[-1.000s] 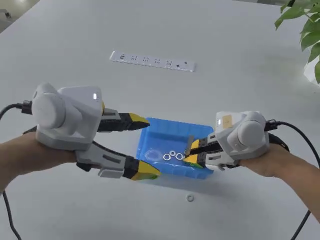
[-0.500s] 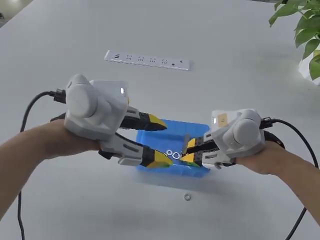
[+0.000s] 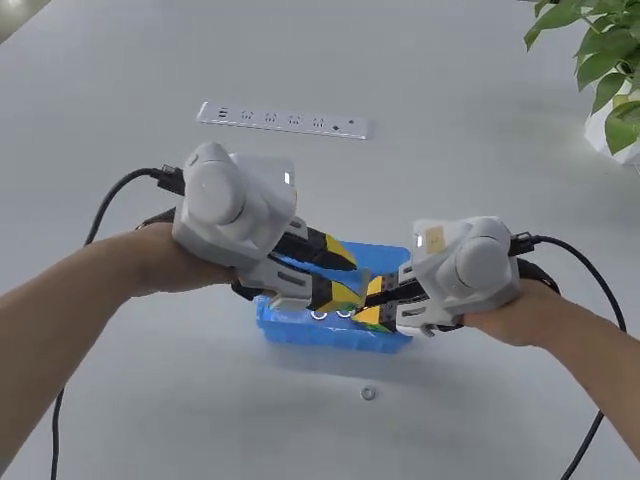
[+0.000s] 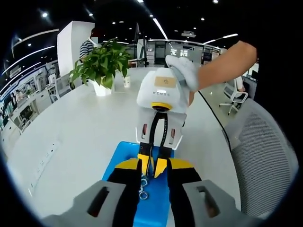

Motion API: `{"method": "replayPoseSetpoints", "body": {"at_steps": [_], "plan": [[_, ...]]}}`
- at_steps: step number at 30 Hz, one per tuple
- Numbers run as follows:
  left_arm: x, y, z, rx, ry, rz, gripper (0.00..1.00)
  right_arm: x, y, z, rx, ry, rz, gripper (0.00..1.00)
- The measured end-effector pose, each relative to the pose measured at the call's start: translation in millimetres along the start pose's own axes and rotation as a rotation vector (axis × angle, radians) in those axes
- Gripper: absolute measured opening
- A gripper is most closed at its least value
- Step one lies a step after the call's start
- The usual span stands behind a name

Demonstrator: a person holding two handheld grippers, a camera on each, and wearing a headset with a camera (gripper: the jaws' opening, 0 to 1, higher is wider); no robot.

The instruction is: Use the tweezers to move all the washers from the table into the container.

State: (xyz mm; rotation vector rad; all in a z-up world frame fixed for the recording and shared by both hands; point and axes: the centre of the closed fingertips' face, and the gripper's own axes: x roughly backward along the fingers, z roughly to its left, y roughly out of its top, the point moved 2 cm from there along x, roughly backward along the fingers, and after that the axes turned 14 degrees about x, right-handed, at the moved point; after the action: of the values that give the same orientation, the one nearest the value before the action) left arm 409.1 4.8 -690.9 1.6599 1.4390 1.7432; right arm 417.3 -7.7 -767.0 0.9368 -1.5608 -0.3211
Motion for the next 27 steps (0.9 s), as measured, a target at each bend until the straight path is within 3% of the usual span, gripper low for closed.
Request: {"method": "replayPoseSetpoints", "body": {"at_steps": [14, 27], "plan": [[-11.3, 0.6, 0.3, -0.060, -0.033, 0.038, 0.07, 0.2, -0.6, 0.8, 0.014, 0.010, 0.002, 0.09], [-8.6, 0.0, 1.8, -0.083, -0.038, 0.043, 0.06, -1.1, -0.1, -0.9, 0.020, 0.014, 0.016, 0.11]]}}
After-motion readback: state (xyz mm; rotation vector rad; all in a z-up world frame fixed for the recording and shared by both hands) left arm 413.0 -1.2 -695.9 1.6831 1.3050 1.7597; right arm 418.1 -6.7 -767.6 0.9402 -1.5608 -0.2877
